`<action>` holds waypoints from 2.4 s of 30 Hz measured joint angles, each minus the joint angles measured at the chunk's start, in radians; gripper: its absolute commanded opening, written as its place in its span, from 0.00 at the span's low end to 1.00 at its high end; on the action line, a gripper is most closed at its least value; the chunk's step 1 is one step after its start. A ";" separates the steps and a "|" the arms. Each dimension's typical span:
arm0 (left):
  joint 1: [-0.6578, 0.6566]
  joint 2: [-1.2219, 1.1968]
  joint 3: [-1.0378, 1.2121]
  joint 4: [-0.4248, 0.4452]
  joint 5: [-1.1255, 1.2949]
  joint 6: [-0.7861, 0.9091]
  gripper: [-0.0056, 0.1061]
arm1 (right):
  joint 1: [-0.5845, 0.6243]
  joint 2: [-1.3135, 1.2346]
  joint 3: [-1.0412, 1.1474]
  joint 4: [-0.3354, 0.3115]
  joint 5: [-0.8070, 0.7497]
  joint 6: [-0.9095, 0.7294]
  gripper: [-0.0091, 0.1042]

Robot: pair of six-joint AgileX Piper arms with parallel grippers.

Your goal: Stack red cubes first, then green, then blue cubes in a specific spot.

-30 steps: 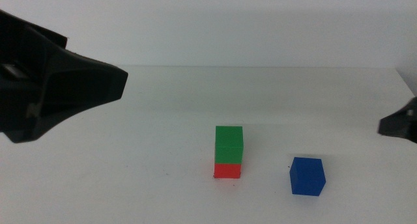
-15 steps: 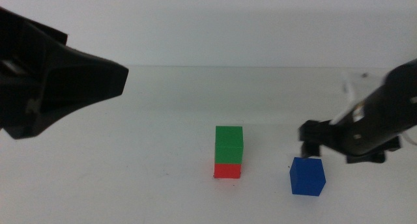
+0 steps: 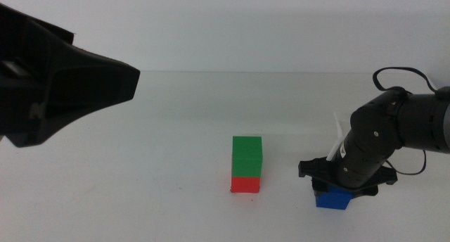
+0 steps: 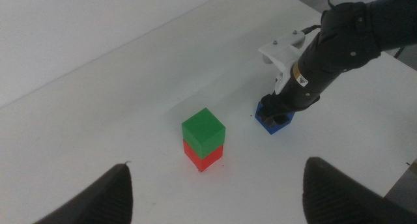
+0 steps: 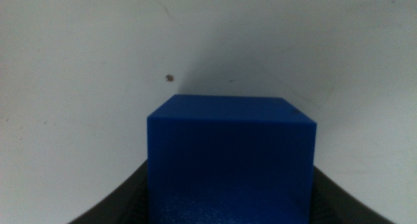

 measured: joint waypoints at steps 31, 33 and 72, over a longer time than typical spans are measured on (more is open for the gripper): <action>0.000 0.000 0.000 0.004 -0.005 0.000 0.82 | 0.319 0.158 -0.717 -0.120 0.497 0.238 0.09; 0.000 0.000 0.000 0.004 -0.005 0.000 0.82 | 0.319 0.158 -0.719 -0.123 0.497 0.245 0.09; 0.000 0.000 0.000 0.007 -0.008 0.000 0.82 | 0.256 -0.408 -0.450 -0.236 0.414 0.061 0.90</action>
